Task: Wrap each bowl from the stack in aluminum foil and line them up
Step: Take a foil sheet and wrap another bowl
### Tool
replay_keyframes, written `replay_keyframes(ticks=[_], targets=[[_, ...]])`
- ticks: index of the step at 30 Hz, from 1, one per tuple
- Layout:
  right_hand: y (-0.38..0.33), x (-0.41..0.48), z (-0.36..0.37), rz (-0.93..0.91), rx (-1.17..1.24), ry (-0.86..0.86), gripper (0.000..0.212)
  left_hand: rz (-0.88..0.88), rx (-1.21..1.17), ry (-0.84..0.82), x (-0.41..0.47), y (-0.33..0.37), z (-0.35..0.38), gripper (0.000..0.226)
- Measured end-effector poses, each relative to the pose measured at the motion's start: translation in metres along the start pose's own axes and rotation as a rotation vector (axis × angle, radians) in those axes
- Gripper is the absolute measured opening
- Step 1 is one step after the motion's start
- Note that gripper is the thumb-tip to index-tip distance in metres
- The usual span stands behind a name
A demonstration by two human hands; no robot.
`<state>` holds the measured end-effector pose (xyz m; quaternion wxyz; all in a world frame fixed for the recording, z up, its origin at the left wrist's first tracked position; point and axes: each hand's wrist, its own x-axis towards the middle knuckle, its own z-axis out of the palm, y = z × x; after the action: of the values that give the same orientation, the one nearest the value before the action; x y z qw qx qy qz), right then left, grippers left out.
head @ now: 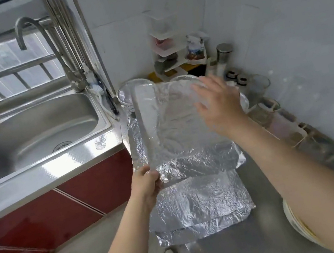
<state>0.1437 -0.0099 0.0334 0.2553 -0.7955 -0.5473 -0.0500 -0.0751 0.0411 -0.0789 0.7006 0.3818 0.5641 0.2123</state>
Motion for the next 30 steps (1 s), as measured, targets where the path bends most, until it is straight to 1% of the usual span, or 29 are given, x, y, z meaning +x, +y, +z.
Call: replay_keyframes(ticks=[1, 2, 5, 6, 8, 10, 12, 14, 17, 20, 22, 24, 27, 28, 29, 30], targets=[[-0.004, -0.009, 0.008, -0.02, -0.069, -0.061, 0.047, -0.044, -0.04, 0.0, -0.001, -0.007, 0.006, 0.02], [-0.007, -0.019, 0.018, -0.018, -0.075, -0.156, 0.048, -0.08, -0.069, -0.001, -0.001, -0.014, 0.012, 0.015], [-0.011, -0.056, 0.046, 0.081, 0.084, -0.509, 0.051, -0.138, -0.157, -0.004, -0.003, -0.034, 0.034, 0.015], [-0.011, -0.071, 0.054, 0.111, 0.092, -0.603, 0.054, -0.153, -0.193, -0.001, -0.004, -0.039, 0.04, 0.015], [-0.011, -0.097, 0.066, 0.116, 0.047, -0.727, 0.06, -0.165, -0.239, -0.002, -0.009, -0.044, 0.049, 0.014], [-0.01, -0.118, 0.076, 0.044, -0.014, -0.791, 0.069, -0.168, -0.249, 0.006, -0.008, -0.05, 0.055, 0.014], [-0.01, -0.132, 0.086, -0.045, -0.1, -0.797, 0.076, -0.183, -0.252, 0.014, -0.006, -0.055, 0.061, 0.01], [-0.01, -0.143, 0.096, -0.096, -0.195, -0.733, 0.077, -0.206, -0.226, 0.014, -0.003, -0.059, 0.065, 0.016], [-0.009, -0.152, 0.11, -0.127, -0.27, -0.623, 0.066, -0.265, -0.181, -0.029, 0.003, -0.069, 0.065, 0.029], [0.002, -0.159, 0.118, -0.174, -0.253, -0.515, 0.051, -0.29, -0.188, -0.014, 0.011, -0.072, 0.063, 0.016], [0.014, -0.166, 0.123, -0.226, -0.241, -0.446, 0.039, -0.284, -0.183, 0.025, 0.018, -0.07, 0.06, 0.02], [0.023, -0.173, 0.124, -0.264, -0.256, -0.45, 0.035, -0.277, -0.175, 0.055, 0.023, -0.066, 0.055, 0.017], [0.039, -0.183, 0.124, -0.254, -0.274, -0.531, 0.046, -0.258, -0.166, 0.115, 0.039, -0.06, 0.046, 0.009], [0.043, -0.186, 0.121, -0.24, -0.297, -0.556, 0.046, -0.249, -0.149, 0.144, 0.045, -0.061, 0.044, 0.007], [0.043, -0.185, 0.118, -0.234, -0.302, -0.579, 0.047, -0.233, -0.141, 0.181, 0.051, -0.06, 0.04, 0.008], [0.041, -0.184, 0.113, -0.211, -0.296, -0.64, 0.052, -0.225, -0.144, 0.208, 0.055, -0.059, 0.037, 0.011]])
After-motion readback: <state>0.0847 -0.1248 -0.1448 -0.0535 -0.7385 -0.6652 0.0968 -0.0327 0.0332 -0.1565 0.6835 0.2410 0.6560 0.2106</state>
